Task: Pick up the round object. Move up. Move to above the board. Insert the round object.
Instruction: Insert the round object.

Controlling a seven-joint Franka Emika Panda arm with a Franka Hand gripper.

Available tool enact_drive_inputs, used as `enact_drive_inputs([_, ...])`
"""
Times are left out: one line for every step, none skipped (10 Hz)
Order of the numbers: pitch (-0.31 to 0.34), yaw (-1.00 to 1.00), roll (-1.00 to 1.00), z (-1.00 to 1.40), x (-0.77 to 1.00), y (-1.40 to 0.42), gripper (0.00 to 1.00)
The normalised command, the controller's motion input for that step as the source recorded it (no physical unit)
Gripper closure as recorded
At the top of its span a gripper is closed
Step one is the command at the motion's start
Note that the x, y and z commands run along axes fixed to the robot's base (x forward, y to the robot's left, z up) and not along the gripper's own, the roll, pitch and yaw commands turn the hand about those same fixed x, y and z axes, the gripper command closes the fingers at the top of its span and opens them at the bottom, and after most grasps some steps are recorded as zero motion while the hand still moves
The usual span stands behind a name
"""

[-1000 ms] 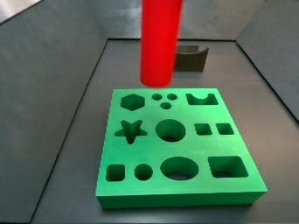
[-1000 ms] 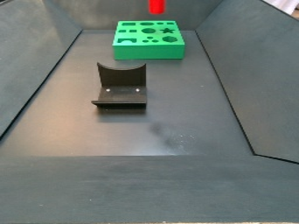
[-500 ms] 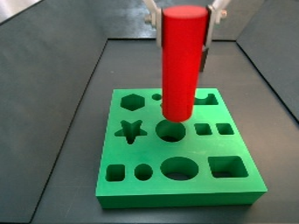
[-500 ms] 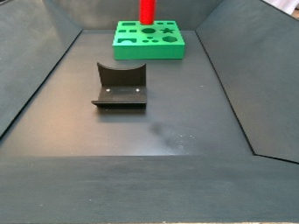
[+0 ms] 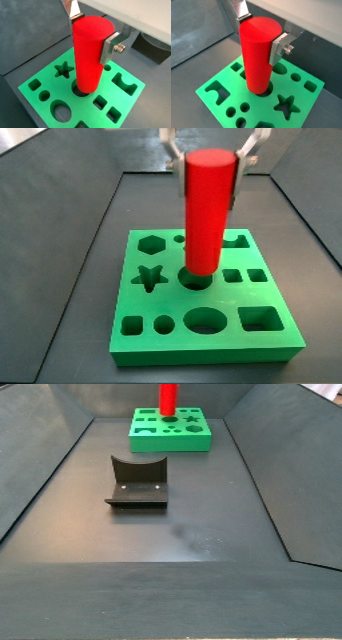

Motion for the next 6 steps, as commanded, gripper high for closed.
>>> enact_drive_inputs([0.000, 0.00, 0.41, -0.08, 0.00, -0.11, 1.00])
enact_drive_inputs([0.000, 0.00, 0.32, 0.00, 0.00, -0.19, 1.00])
enact_drive_inputs([-0.011, 0.00, 0.30, 0.00, 0.00, -0.25, 1.00])
enact_drive_inputs([-0.034, 0.00, 0.27, -0.04, 0.00, -0.23, 1.00])
enact_drive_inputs([0.000, 0.00, 0.28, -0.19, 0.00, -0.19, 1.00])
enact_drive_inputs([0.000, 0.00, 0.26, -0.33, 0.01, -0.16, 1.00])
